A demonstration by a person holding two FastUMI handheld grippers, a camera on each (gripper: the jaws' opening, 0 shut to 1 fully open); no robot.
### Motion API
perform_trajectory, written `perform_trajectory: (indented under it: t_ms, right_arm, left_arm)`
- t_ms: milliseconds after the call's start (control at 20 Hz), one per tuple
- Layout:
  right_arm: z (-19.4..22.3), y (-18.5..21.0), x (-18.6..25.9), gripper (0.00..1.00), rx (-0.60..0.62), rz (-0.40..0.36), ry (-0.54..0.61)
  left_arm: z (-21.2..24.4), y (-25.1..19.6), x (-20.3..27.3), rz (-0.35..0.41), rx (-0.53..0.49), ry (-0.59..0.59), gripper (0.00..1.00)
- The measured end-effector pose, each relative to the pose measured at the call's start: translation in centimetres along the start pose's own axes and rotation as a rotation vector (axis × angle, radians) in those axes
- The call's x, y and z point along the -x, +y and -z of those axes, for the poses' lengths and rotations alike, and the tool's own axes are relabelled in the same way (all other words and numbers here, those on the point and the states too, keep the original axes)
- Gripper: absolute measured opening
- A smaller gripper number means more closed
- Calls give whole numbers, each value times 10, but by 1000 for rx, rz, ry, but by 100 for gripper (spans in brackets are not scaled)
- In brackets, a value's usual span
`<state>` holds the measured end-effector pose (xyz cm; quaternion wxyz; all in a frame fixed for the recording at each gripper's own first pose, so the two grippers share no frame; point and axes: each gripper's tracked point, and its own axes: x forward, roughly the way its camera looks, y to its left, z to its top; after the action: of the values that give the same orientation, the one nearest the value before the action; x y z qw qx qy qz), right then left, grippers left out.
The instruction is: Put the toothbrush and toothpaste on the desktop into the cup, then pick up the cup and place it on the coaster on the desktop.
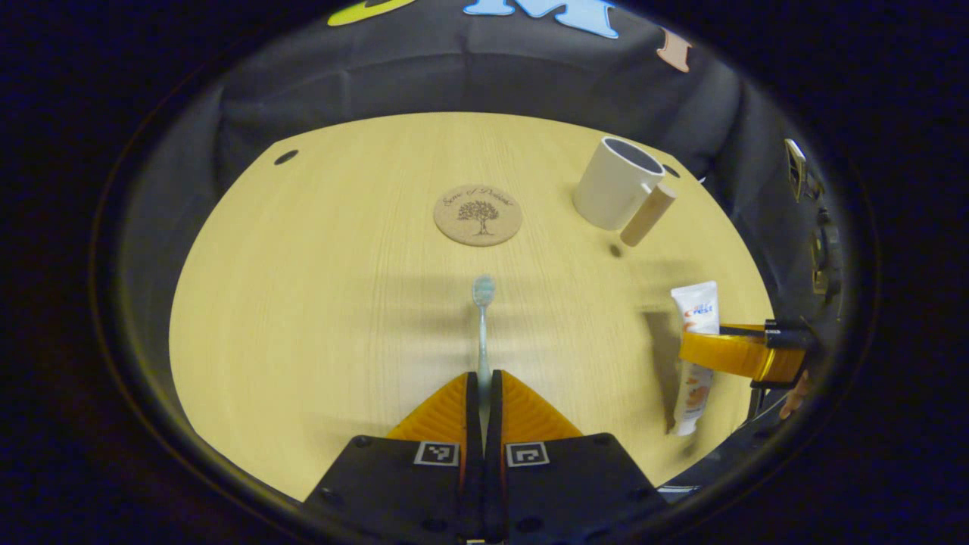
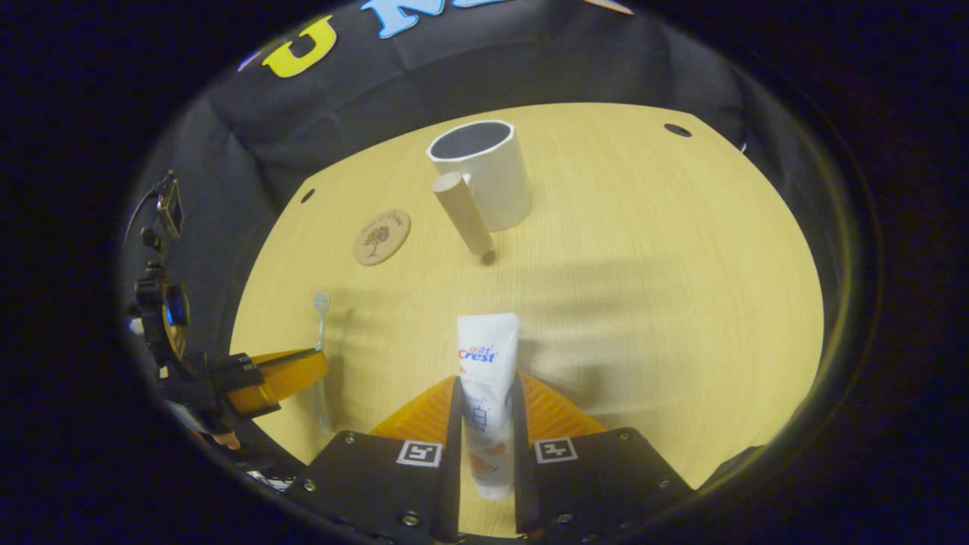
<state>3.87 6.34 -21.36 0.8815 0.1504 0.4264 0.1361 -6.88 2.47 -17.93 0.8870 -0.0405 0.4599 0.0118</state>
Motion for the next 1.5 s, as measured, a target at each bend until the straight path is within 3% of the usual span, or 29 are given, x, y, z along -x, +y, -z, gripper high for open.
perform_trajectory:
  t_ms: [600,650,700,1500]
  right_arm:
    - [-48,21,48,29,13,-23,-241]
    - [-52,26,56,16,-6,-44,-253]
    - [-58,32,64,16,-19,-68,-272]
    - [-209,78,118,15,59,-130,-660]
  left_arm:
    - [-42,-21,38,59,29,-202,7]
    - [-49,-22,39,61,22,-224,8]
    - [-55,-23,44,65,20,-244,8]
    - [-178,-42,100,149,63,-580,8]
